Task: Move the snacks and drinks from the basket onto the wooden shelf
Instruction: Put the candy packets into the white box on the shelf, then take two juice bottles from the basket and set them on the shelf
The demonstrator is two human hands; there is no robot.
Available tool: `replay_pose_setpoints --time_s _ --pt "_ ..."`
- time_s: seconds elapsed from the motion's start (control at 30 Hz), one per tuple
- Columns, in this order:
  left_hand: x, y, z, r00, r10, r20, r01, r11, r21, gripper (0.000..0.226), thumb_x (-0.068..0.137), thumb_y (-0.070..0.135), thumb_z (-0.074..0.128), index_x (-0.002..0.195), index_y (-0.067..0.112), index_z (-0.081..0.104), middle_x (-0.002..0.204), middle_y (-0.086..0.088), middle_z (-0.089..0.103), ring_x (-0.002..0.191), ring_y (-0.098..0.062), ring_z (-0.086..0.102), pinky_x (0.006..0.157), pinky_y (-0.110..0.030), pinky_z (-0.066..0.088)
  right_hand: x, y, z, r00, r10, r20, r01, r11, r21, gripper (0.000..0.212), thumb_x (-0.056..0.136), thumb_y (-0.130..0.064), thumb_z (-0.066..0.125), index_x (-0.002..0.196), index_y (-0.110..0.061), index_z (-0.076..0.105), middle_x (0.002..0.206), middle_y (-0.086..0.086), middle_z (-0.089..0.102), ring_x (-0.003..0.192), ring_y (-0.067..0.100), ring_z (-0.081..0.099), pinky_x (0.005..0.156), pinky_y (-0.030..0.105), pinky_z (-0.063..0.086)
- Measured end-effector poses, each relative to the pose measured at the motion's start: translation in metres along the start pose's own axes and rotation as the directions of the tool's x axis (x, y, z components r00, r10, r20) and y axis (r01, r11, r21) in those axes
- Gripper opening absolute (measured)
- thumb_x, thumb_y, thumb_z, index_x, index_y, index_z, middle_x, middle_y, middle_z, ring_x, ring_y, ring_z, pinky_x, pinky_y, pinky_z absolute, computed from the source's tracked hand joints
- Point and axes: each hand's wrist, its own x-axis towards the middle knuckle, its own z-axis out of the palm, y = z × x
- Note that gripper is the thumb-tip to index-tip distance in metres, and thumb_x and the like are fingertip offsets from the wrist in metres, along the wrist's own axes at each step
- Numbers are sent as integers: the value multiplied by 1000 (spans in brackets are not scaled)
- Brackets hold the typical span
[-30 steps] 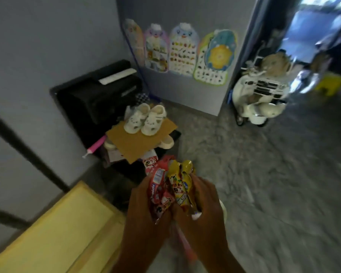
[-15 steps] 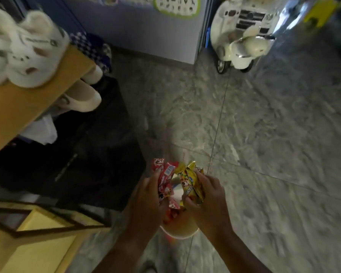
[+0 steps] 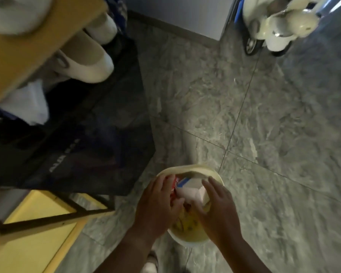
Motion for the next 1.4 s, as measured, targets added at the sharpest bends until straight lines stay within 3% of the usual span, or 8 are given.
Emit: replay_pose_setpoints --time_s 0.37,0.6,0.83,0.93,1.03,1.2,1.3,1.4 --pt "-83 76 -229 947 -38 -319 91 984 156 79 89 71 23 156 31 13 166 6 0 151 -15 7 122 -38 19 -19 -173 -179 924 -381 0 377 914 -153 84 83 -74 30 151 -25 35 162 -2 29 149 20 24 117 44 32" --pt "-246 84 -363 796 -232 -559 351 930 113 78 93 69 31 157 31 7 164 12 -9 152 -15 -1 124 -37 10 -111 -332 -246 720 -694 10 693 718 -64 87 81 -78 33 152 -28 32 161 -5 30 147 20 27 115 42 35" --pt "-503 46 -426 510 -383 -770 626 780 27 79 91 74 15 157 31 12 165 6 3 152 -19 10 123 -36 15 -312 -467 -226 334 -935 120 941 338 11 85 84 -80 26 156 -35 16 166 -13 3 153 18 7 121 40 22" --pt "-642 34 -416 354 -445 -823 736 675 -48 77 92 71 25 153 25 31 163 0 21 147 -21 28 119 -38 27 -436 -494 -202 184 -973 136 979 194 63 79 85 -72 37 151 -29 36 163 -8 24 148 22 27 115 42 33" --pt "-788 34 -384 204 -504 -839 810 568 -145 77 92 71 24 152 24 34 162 -1 26 146 -23 32 117 -40 31 -571 -503 -173 36 -993 115 988 52 145 80 83 -71 41 147 -24 46 159 -3 35 142 28 38 110 45 40" --pt "-1019 51 -321 -40 -569 -822 884 364 -294 77 89 71 27 153 28 29 162 2 23 149 -21 24 120 -39 22 -803 -487 -132 -189 -965 181 950 -133 284 84 86 -74 45 156 -31 24 165 -6 19 149 24 25 116 42 31" --pt "-1129 63 -285 -143 -603 -785 900 251 -357 73 90 67 34 151 27 31 162 0 24 148 -23 25 119 -38 21 -916 -471 -116 -317 -929 190 907 -238 349 80 86 -66 52 152 -24 35 162 0 28 146 28 32 113 46 36" --pt "-1210 61 -255 -225 -642 -733 896 159 -414 74 92 68 30 155 30 18 165 4 10 151 -20 12 121 -39 17 -996 -460 -98 -396 -893 212 874 -296 384 84 84 -73 34 152 -24 37 162 0 28 147 26 28 115 46 35"
